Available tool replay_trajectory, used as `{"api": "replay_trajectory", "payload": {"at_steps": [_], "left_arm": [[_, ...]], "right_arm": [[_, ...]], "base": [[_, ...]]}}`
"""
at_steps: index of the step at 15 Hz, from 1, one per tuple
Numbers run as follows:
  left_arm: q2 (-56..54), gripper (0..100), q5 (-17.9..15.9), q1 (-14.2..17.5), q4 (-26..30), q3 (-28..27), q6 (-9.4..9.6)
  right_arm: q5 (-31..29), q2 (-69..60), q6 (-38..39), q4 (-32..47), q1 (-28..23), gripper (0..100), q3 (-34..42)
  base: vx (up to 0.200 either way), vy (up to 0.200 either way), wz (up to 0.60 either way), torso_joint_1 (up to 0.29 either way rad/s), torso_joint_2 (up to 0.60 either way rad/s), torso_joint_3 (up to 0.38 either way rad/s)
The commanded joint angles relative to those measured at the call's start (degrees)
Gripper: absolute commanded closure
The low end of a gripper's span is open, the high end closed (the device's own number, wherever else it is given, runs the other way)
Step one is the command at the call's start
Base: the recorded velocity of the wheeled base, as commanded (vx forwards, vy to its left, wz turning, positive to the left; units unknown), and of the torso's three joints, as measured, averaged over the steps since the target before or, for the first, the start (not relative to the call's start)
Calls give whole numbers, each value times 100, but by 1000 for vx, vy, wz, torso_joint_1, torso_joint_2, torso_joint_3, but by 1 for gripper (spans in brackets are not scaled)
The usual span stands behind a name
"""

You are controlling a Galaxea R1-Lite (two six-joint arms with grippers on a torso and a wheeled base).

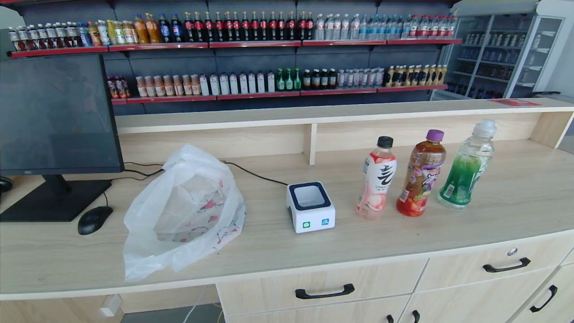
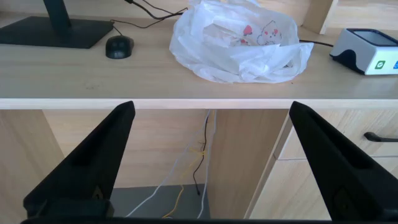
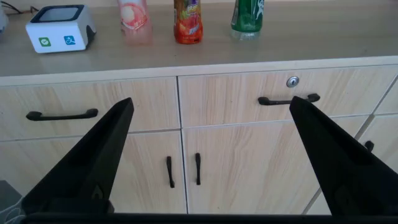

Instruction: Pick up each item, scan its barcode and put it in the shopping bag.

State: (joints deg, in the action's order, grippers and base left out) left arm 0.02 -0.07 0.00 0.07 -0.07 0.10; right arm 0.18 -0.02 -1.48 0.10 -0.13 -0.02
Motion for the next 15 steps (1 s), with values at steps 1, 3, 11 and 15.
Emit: {"api": "replay_trajectory", "payload": {"at_steps": [1,3,11,15], "left_arm": [[-2,0,-1,0,1,-1,-1],[-2,0,-1,0,1,-1,-1],[-2,0,-1,0,1,-1,-1],[-2,0,-1,0,-7,7,-1]], "right_arm": [[17,2,-55,-1,5,0,2],[17,2,-55,8,5,0,2],[52,73,-125,-335,5,0,-499],[553,1004,-125,-98,13,0,-1325]], "base": [[0,0,0,0,0,0],[0,0,0,0,0,0],[0,0,0,0,0,0],[0,0,0,0,0,0]]}}
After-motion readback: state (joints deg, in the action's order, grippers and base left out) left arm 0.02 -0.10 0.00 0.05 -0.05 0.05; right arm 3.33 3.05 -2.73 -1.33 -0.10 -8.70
